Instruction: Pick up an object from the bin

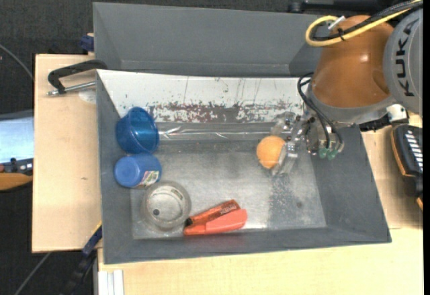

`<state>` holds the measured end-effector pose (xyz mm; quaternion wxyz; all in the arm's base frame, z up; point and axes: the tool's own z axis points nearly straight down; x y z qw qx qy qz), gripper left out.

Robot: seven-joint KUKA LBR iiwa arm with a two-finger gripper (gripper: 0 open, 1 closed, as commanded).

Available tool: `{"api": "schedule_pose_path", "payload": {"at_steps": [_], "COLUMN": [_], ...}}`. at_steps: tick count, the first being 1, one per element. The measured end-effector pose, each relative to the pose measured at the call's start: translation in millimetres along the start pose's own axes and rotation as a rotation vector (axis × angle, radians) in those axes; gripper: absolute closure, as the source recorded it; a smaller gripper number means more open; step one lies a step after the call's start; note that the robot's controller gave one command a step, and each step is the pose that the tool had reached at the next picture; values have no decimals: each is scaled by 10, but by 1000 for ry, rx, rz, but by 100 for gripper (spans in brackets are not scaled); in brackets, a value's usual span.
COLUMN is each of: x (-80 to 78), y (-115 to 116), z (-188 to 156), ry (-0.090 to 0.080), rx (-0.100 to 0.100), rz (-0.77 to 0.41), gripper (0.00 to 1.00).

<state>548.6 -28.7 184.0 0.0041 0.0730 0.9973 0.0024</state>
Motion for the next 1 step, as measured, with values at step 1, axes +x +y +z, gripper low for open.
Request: {"api": "schedule_pose_path", "payload": {"at_steps": [1], "x": [96], "y": [21], "z": [-544], "ry": [9], "rx": [0], "rz": [2], "gripper": [100]}}
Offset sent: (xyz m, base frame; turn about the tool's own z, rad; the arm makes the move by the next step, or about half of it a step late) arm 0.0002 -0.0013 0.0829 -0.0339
